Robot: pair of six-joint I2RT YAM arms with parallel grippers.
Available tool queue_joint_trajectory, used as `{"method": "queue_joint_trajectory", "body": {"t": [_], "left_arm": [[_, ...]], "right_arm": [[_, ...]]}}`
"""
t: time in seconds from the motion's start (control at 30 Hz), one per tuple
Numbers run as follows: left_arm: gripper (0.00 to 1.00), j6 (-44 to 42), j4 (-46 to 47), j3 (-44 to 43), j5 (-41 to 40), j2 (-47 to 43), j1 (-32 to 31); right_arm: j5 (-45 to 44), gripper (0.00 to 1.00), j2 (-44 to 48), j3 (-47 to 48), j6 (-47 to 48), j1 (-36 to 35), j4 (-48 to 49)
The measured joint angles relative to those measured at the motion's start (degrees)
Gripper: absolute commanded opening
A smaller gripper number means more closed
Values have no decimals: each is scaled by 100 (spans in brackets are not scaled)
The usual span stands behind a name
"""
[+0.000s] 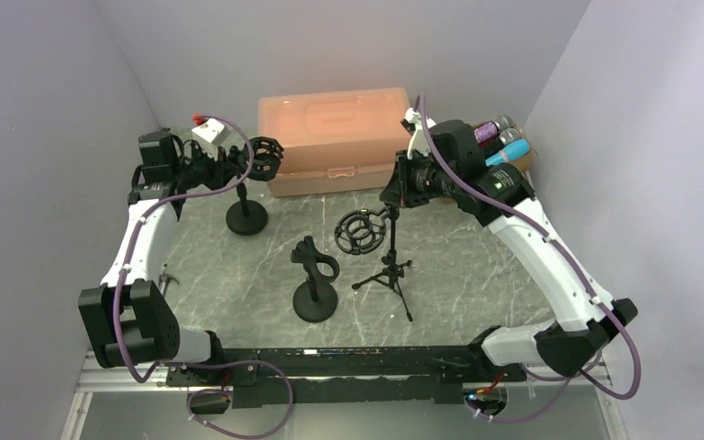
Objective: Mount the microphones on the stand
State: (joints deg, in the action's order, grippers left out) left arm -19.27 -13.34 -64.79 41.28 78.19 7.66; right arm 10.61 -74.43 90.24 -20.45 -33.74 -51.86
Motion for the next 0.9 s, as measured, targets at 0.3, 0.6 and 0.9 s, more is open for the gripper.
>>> {"method": "queue_joint_trajectory", "body": {"t": [0.3, 0.6, 0.9], "left_arm": [[3, -11, -87, 181, 90, -87, 216], [13, 9, -155, 223, 136, -177, 251], [13, 55, -197, 223, 142, -177, 361]], "right_arm": [[-278, 0, -693, 702, 426, 15, 48], [-568, 0, -728, 953, 721, 50, 393], [-734, 0, -1034, 863, 920, 339, 896]]}}
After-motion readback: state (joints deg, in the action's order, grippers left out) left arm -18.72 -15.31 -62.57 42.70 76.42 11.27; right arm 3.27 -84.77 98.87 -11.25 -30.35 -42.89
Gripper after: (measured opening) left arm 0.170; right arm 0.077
